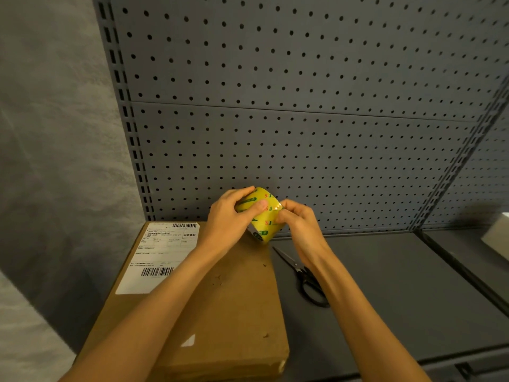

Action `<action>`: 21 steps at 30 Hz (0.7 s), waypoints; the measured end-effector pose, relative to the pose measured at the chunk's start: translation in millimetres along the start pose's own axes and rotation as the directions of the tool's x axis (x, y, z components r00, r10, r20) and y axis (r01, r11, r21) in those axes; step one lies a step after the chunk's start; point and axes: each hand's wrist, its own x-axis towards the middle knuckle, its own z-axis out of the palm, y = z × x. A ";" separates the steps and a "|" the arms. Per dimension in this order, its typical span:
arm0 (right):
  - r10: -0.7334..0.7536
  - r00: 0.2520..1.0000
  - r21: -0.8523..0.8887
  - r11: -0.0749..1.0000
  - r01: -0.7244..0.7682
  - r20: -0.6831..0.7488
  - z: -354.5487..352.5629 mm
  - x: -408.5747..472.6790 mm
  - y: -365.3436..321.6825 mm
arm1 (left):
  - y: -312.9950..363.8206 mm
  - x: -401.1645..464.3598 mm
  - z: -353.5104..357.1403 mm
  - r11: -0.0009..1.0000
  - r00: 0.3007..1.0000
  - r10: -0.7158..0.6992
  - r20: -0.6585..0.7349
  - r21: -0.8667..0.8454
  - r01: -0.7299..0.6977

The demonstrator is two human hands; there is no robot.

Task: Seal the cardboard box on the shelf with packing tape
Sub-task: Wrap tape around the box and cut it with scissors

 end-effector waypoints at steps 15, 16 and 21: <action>0.035 0.999 -0.029 0.999 -0.034 0.041 1.9 -3.4 -4.6 | -1.7 0.4 -4.2 0.999 1.000 -0.025 0.017 -0.040 0.025; 0.035 0.999 -0.031 0.999 -0.034 0.038 2.3 -3.2 -4.9 | -1.8 0.6 -4.2 0.999 1.000 -0.025 0.018 -0.040 0.026; 0.045 0.999 -0.046 0.998 -0.044 0.017 3.8 -3.8 -5.3 | -2.6 1.1 -2.9 0.999 0.999 -0.026 0.027 -0.037 0.027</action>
